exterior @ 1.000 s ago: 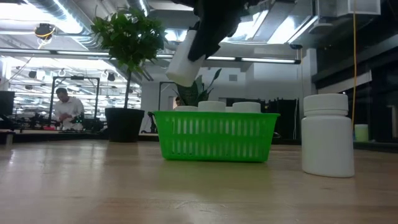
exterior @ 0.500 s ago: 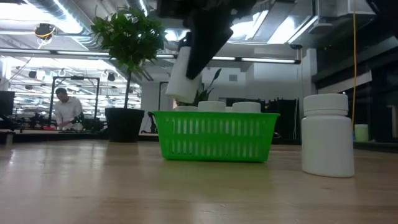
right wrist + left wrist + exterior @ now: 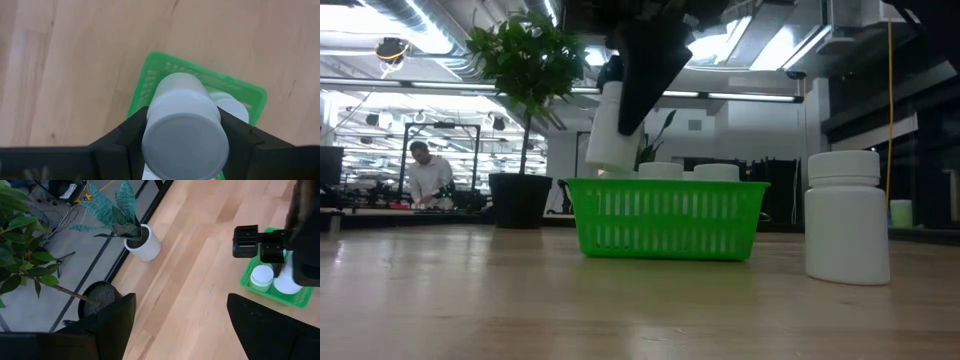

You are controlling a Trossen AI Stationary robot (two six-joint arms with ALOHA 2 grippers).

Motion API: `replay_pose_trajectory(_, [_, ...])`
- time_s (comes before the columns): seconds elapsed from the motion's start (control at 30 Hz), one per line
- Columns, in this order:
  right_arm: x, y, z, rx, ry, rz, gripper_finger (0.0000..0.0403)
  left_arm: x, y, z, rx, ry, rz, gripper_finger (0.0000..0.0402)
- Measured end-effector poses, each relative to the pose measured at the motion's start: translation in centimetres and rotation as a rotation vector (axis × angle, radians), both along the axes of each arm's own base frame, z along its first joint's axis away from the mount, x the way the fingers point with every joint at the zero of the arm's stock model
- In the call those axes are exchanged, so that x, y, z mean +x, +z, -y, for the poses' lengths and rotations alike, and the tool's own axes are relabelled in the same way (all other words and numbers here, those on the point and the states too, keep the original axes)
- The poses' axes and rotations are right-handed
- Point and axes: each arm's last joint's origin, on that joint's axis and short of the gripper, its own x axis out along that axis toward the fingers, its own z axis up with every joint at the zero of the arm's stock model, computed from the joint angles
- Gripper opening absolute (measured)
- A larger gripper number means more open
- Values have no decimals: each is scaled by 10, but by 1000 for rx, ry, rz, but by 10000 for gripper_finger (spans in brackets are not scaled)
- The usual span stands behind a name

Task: Pick and place pill bottles into a basket
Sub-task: Put the white pill bottle into the green bin

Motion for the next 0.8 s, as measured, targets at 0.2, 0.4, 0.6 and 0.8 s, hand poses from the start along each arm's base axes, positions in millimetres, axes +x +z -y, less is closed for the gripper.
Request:
replay_pose_trajectory(0.2, [1, 1, -4, 7, 7, 19, 181, 0, 0, 0, 8, -9, -8, 306])
replay_pose_trajectory(0.4, [2, -2, -4, 5, 5, 14, 181, 0, 0, 0, 14, -16, -14, 306])
replay_pose_trajectory(0.6, [2, -2, -4, 5, 9, 17, 181, 0, 0, 0, 14, -16, -14, 306])
replay_pose_trajectory(0.8, [2, -9, -4, 2, 15, 12, 181, 0, 0, 0, 11, -11, -10, 306])
